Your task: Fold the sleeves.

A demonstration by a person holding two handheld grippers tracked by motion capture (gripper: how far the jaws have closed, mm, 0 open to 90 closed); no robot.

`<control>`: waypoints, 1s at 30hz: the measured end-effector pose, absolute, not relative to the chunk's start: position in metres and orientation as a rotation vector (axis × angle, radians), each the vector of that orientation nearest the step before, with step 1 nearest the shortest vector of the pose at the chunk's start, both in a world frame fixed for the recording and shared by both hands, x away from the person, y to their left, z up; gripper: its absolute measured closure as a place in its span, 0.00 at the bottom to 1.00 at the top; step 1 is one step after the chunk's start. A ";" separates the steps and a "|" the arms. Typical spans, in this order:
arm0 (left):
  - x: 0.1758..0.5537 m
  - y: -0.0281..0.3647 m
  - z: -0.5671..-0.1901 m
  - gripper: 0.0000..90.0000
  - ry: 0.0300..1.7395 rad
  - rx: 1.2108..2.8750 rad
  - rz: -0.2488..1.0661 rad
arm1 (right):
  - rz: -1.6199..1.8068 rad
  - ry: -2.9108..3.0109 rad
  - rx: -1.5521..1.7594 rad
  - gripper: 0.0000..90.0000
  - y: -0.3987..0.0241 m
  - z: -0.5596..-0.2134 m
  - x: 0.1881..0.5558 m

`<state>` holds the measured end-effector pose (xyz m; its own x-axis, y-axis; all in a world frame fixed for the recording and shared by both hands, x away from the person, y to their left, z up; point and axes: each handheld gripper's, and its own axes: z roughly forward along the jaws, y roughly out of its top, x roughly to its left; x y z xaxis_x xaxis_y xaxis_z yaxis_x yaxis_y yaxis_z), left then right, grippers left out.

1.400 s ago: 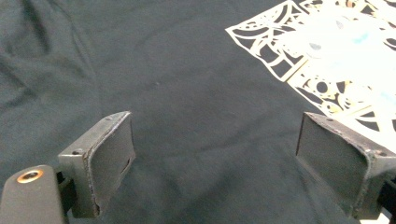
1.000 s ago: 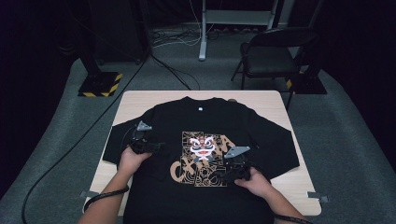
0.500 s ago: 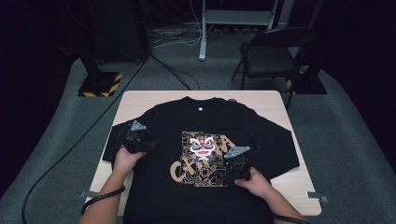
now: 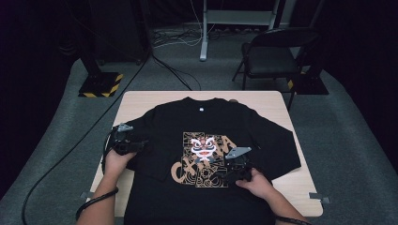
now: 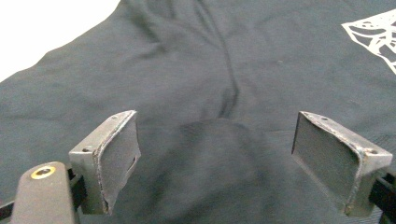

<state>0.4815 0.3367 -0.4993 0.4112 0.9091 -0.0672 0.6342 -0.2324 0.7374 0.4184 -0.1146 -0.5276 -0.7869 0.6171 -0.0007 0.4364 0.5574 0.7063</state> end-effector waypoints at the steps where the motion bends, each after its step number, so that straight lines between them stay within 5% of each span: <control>1: 0.481 0.339 -0.499 0.16 1.316 1.956 0.504 | 1.052 2.545 0.879 0.00 -0.115 -0.528 0.418; 30: 0.471 0.402 -0.504 0.17 1.508 1.784 0.479 | 1.052 2.545 0.879 0.00 -0.115 -0.528 0.418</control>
